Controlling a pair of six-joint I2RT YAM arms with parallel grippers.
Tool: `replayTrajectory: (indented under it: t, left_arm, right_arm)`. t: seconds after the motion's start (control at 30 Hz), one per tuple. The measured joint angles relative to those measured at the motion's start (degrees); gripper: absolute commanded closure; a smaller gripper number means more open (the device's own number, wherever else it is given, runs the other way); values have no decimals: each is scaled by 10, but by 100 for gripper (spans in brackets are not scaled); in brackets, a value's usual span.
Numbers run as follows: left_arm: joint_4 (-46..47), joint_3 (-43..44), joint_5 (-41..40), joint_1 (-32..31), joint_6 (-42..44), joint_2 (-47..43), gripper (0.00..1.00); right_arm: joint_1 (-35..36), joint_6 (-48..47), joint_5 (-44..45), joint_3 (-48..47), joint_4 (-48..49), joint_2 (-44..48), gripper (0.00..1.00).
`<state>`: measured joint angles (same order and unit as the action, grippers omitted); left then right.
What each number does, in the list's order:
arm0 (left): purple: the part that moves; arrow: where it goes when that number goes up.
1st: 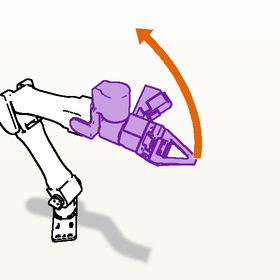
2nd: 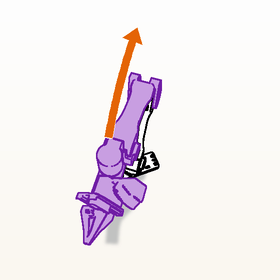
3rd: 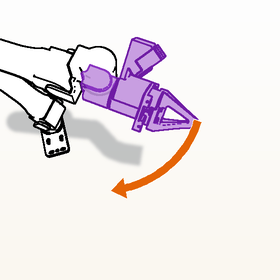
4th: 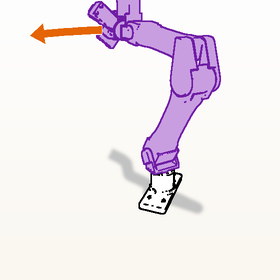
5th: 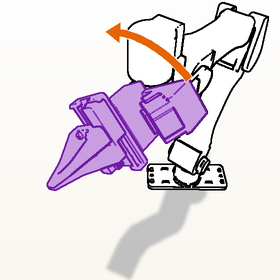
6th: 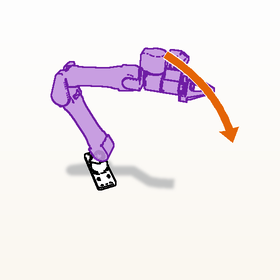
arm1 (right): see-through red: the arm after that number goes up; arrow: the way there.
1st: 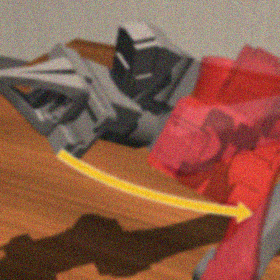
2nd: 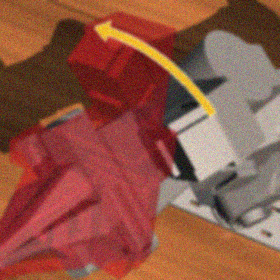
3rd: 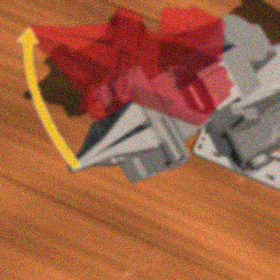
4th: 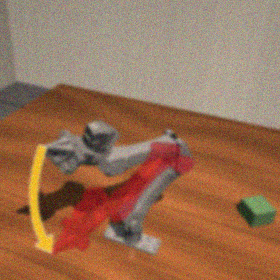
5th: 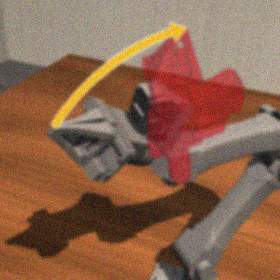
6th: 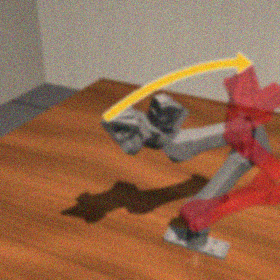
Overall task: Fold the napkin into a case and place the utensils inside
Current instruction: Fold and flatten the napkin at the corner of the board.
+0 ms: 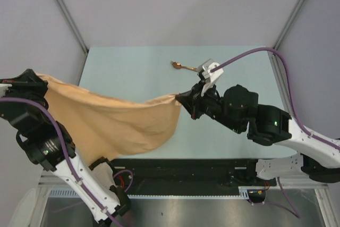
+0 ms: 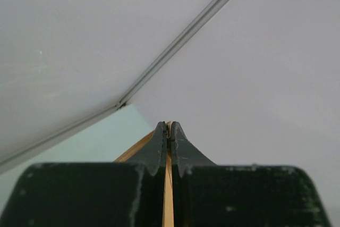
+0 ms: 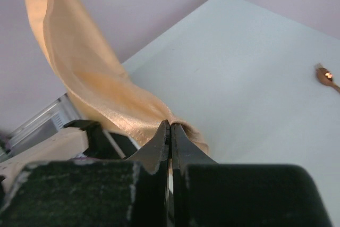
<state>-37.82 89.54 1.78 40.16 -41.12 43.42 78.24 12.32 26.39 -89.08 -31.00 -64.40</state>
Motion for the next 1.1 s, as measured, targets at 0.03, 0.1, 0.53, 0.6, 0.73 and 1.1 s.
replayTrajectory:
  t: [0.03, 0.1, 0.53, 0.6, 0.73, 1.1]
  left_arm:
    - [5, -15, 7, 0, -6, 7, 100]
    - [9, -33, 19, 0, -15, 15, 100]
    - [-15, 34, 9, 0, -30, 1, 100]
    - [-28, 64, -5, 0, -29, -1, 100]
    - [-61, 126, -38, 0, -28, 0, 100]
    - [-30, 83, -63, 0, -29, -4, 100]
  right_arm:
    - [-28, -2, -16, 0, 0, -2, 100]
    - [-72, -5, -45, -4, 0, -7, 100]
    - [10, -107, -151, -93, -26, -26, 100]
    - [37, -115, -155, -104, -30, -25, 100]
    - [70, -120, -167, -111, -31, -21, 100]
    - [29, -107, -202, -111, -31, 2, 100]
